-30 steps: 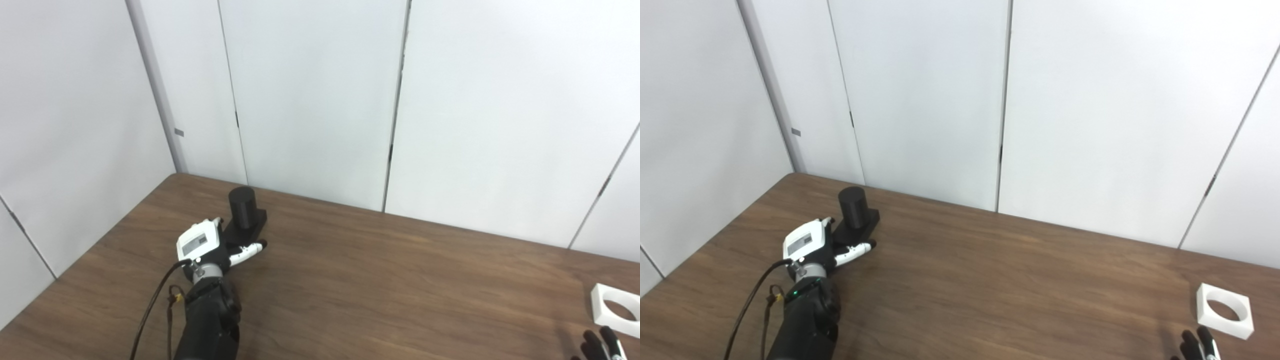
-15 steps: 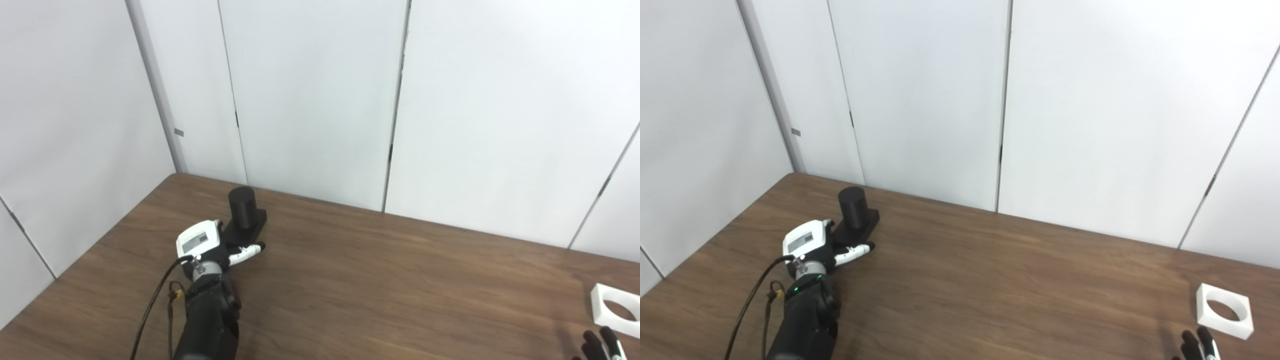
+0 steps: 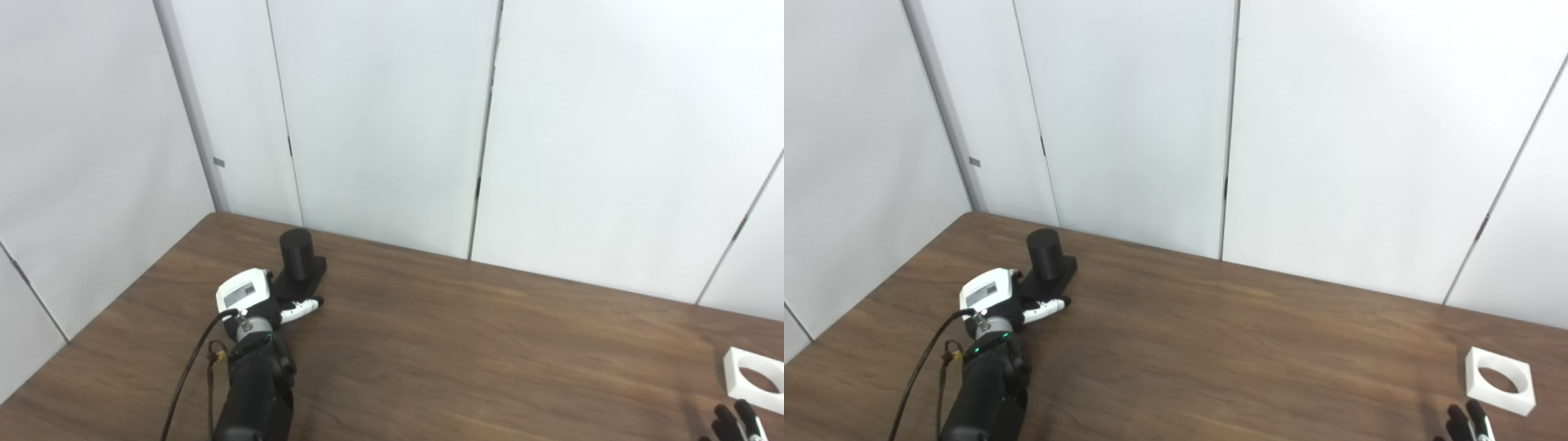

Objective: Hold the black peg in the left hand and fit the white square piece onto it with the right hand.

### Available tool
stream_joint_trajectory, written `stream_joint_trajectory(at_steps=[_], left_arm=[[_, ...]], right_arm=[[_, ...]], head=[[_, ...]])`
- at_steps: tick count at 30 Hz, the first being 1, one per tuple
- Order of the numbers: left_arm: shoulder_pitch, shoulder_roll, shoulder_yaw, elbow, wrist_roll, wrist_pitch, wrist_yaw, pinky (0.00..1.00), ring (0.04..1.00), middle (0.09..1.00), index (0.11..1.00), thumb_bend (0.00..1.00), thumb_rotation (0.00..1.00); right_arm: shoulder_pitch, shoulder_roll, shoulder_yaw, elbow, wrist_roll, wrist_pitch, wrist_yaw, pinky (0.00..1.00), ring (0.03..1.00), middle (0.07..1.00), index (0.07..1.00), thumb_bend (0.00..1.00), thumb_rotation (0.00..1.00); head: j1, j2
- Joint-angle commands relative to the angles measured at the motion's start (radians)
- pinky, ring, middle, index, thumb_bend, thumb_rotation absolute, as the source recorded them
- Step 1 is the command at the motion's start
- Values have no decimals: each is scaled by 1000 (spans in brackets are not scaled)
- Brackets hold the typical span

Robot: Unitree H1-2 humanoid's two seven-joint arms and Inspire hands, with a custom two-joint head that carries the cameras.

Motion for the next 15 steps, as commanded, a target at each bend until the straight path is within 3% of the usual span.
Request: stream_joint_trajectory(at_steps=[1,10,15], left_arm=[[-50,35,-9,-9,20,-3,-4,872,927,913,853,784,646],[-44,41,-33,10,24,-3,12,789,857,841,784,780,589],[-42,38,-34,28,-4,-3,39,774,844,841,781,774,486]], right_arm=[[127,10,12,-49,6,-22,12,952,992,964,1000,732,963],[130,10,16,-56,-10,-25,8,960,992,965,1000,705,982],[132,16,13,-62,-29,-15,-4,989,988,949,991,696,981]], head=[[0,0],[-7,5],[-10,4]])
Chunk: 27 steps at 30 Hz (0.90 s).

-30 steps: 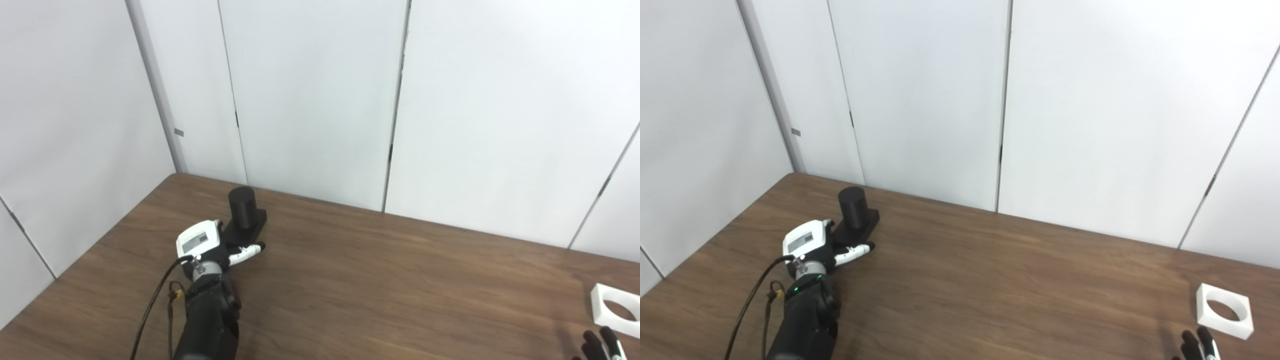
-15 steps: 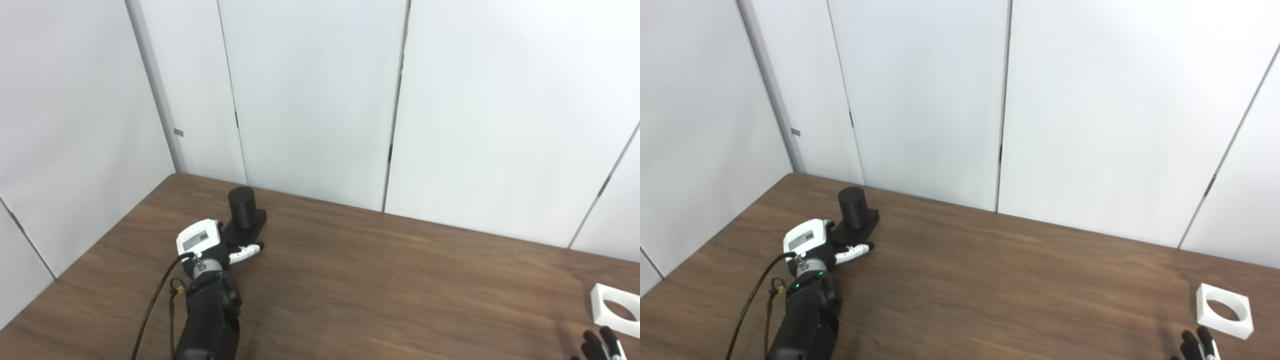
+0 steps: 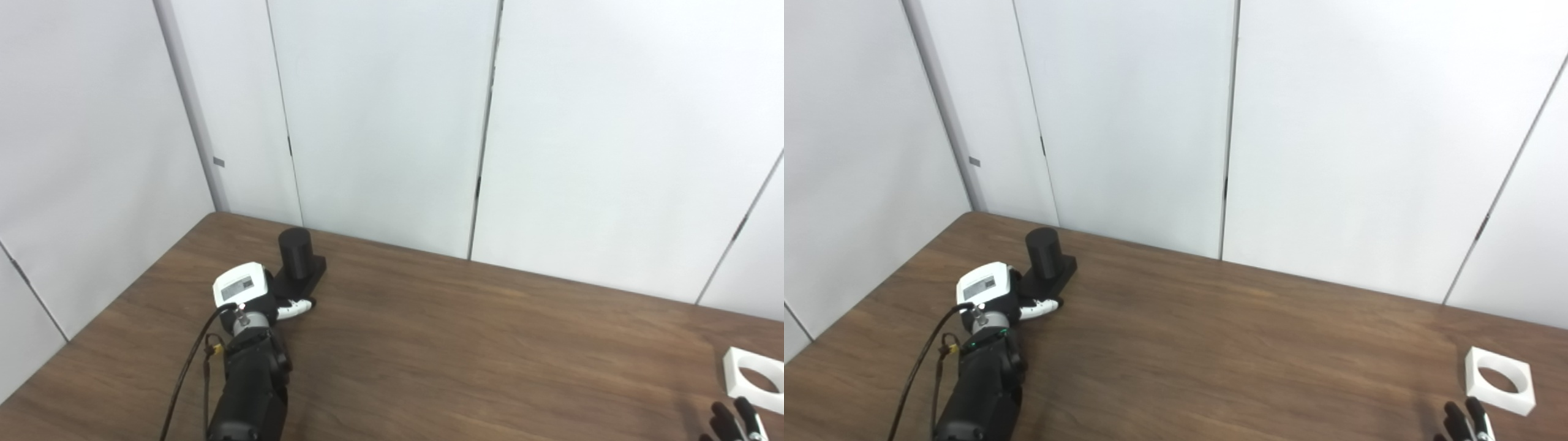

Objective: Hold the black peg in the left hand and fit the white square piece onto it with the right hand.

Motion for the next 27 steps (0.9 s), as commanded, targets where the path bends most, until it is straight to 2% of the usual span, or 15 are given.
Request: stream_joint_trajectory(at_steps=[1,7,14,17,22,23,24,27], left_arm=[[-36,11,-7,12,-14,1,23,773,844,842,782,772,477],[-40,14,-11,28,-24,1,42,745,822,832,763,744,486],[-45,14,-11,45,-49,1,82,745,818,809,709,733,451],[-40,21,-23,47,-78,1,107,731,807,797,667,722,392],[-22,43,-58,29,-185,0,151,723,803,773,548,728,198],[-18,47,-66,23,-209,0,158,725,808,770,513,604,122],[-15,52,-73,20,-228,-1,165,730,812,768,499,562,93],[-8,65,-95,16,-270,0,188,727,804,753,485,524,58]], right_arm=[[132,17,11,-38,-6,-17,-3,993,988,949,990,695,979],[132,18,10,-41,-4,-14,-1,1000,997,953,997,671,974],[134,22,8,-52,2,-4,-3,1000,992,952,998,667,978],[133,22,8,-50,0,-2,-3,1000,999,953,999,677,976],[132,22,7,-48,3,-8,0,1000,999,957,1000,669,981],[132,22,7,-46,5,-11,1,1000,998,953,1000,666,981],[132,22,7,-46,5,-13,2,1000,997,952,1000,663,980],[132,20,9,-44,1,-19,4,980,995,951,1000,652,991]], head=[[0,2],[-2,3],[-2,3],[-4,2],[-6,3],[-6,3],[-9,4],[-9,4]])
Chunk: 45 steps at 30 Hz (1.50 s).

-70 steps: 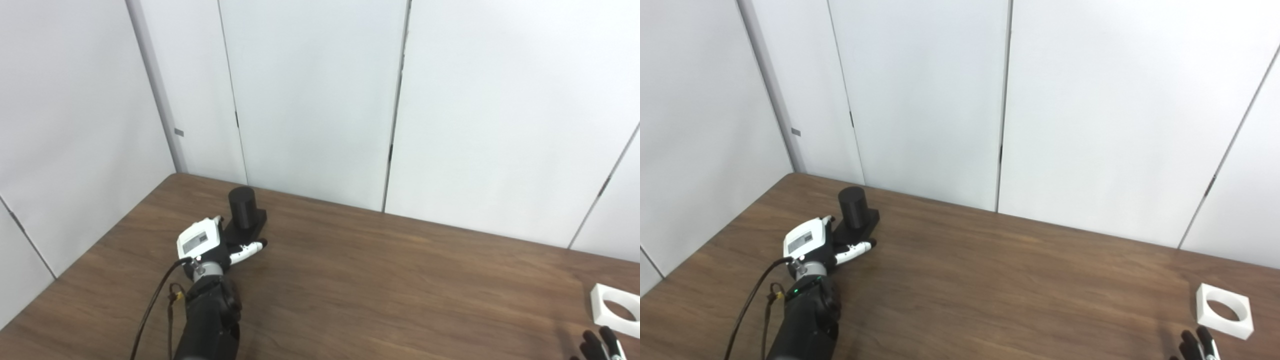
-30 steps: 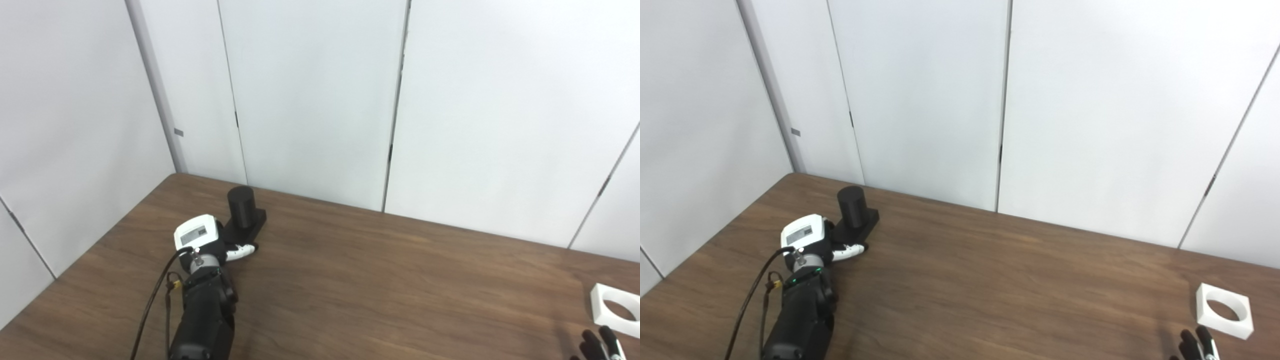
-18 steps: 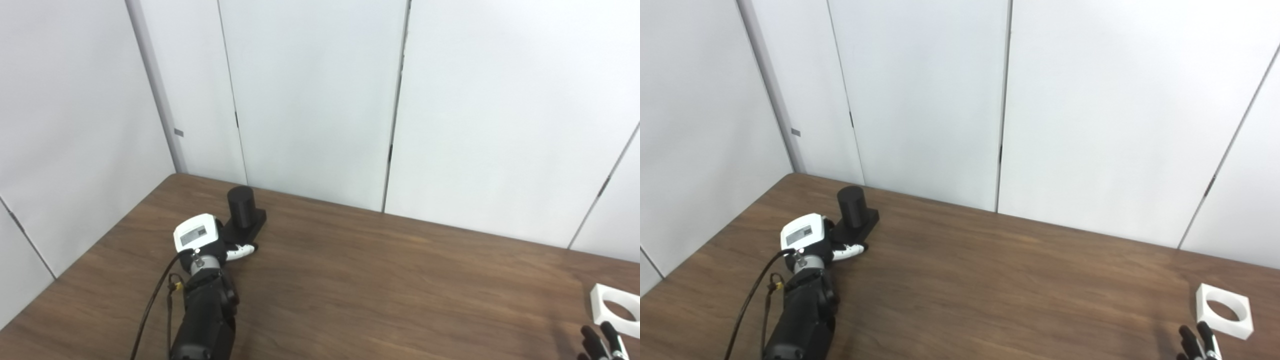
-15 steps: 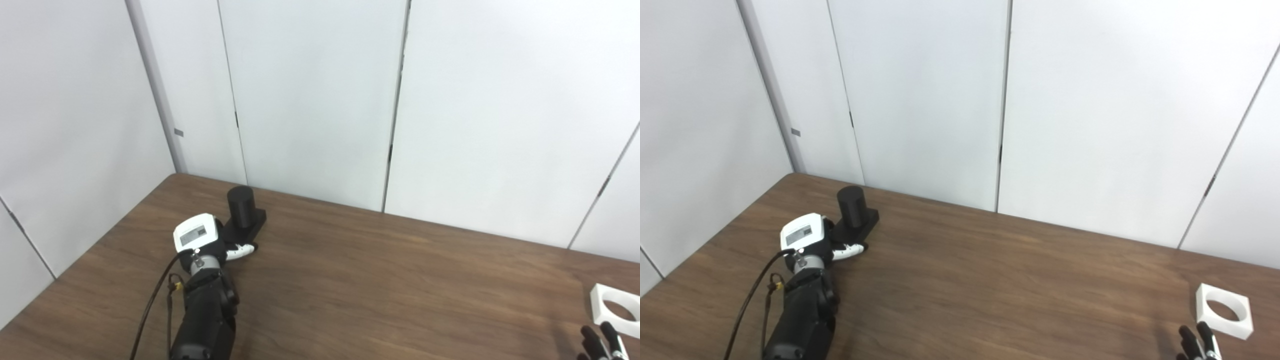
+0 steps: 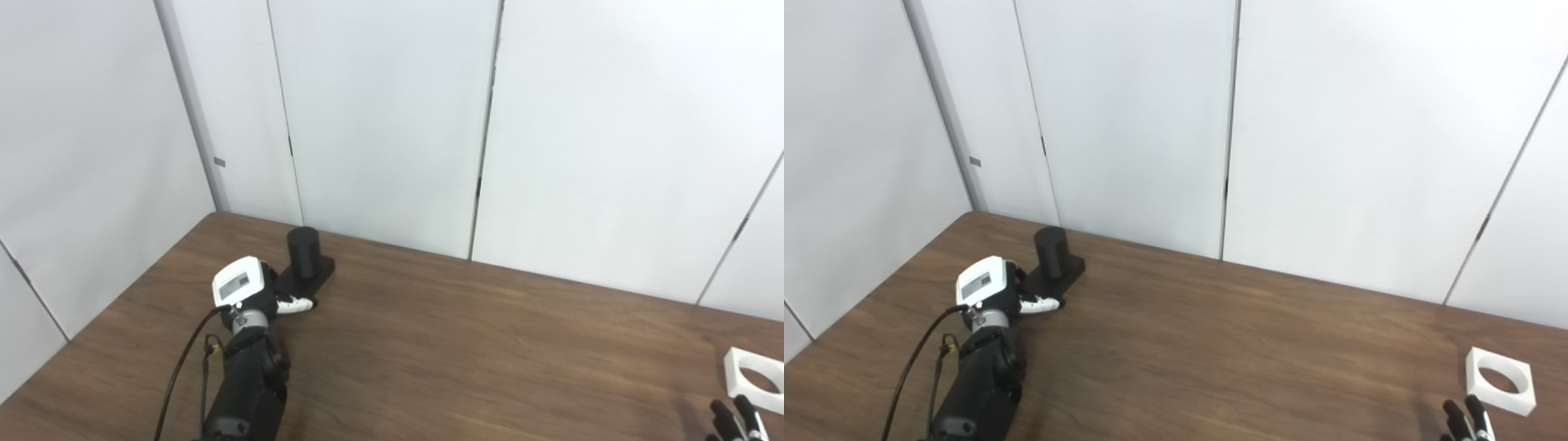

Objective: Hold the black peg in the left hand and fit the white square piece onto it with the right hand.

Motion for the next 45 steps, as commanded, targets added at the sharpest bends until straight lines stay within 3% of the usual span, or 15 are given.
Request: stream_joint_trajectory(at_steps=[1,13,20,25,34,41,45], left_arm=[[-1,23,-25,-19,-27,3,19,724,800,750,484,522,55],[9,57,-62,-35,-96,4,28,667,758,737,484,519,47],[26,76,-83,-65,-198,-17,83,604,688,680,485,519,44],[47,90,-121,-123,-244,-41,85,627,742,733,485,516,45],[125,105,-202,-280,-275,-95,91,584,718,722,484,515,47],[194,85,-252,-445,-272,-65,12,569,731,737,486,513,52],[232,75,-282,-532,-264,-65,-30,611,755,748,486,512,52]], right_arm=[[130,20,9,-37,5,-36,2,974,994,951,1000,650,993],[124,24,11,-33,-4,-31,-6,969,978,939,990,671,980],[122,30,15,-33,-4,-29,-5,990,990,952,999,650,993],[120,40,16,-36,1,-27,-12,1000,998,955,1000,610,984],[115,40,39,-35,-20,-35,-24,1000,989,959,1000,508,1000],[114,35,53,-46,-28,-22,-32,1000,987,952,1000,518,1000],[115,36,60,-53,-23,-16,-29,1000,984,950,1000,518,1000]], head=[[0,1],[-14,2],[-44,15],[-64,24],[-111,33],[-133,51],[-157,68]])
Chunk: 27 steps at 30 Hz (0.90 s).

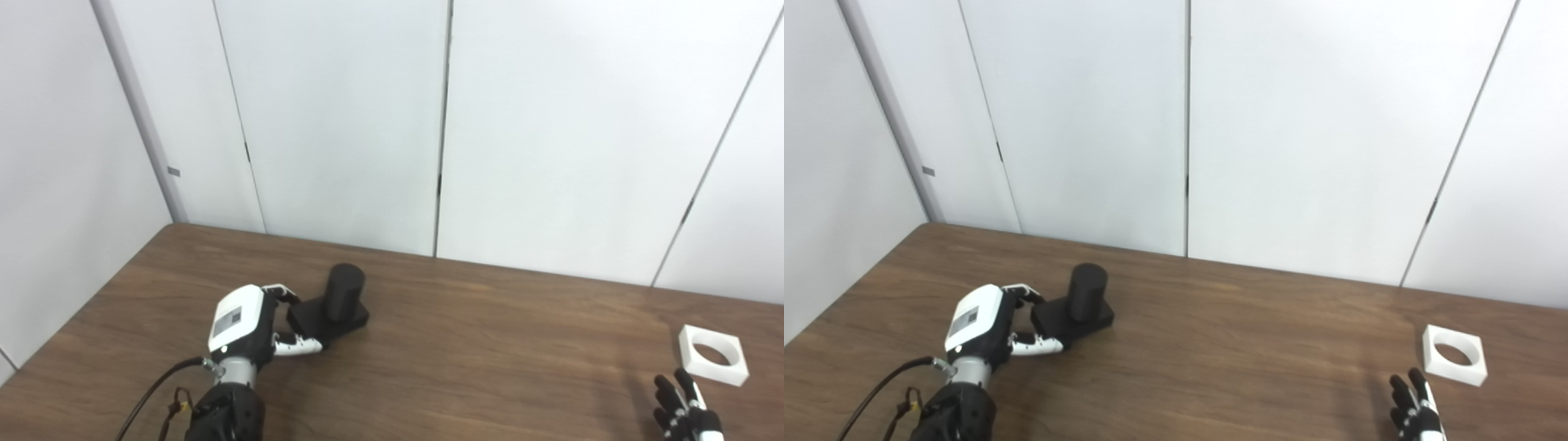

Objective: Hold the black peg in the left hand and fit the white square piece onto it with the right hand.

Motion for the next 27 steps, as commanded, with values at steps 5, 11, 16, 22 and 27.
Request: stream_joint_trajectory(at_steps=[5,11,16,22,27], left_arm=[[19,-1,-43,-144,34,-16,-46,640,773,762,487,511,52],[57,-9,-69,-218,-19,-59,-108,676,784,769,486,509,50],[71,-17,-77,-246,-45,-87,-141,677,771,761,487,510,51],[99,-32,-90,-289,-99,-121,-186,669,773,764,487,510,48],[127,-47,-107,-304,-118,-149,-204,705,792,764,486,510,46]], right_arm=[[123,32,27,-69,-6,-1,-4,999,988,955,1000,516,1000],[129,43,46,-98,-21,35,-14,991,983,956,1000,501,1000],[134,52,57,-123,-34,63,-35,960,975,952,1000,500,1000],[131,57,70,-144,-41,90,-53,979,978,945,1000,515,1000],[128,59,78,-147,-58,91,-69,968,971,935,1000,522,1000]], head=[[-40,26],[-76,51],[-101,73],[-127,99],[-129,109]])
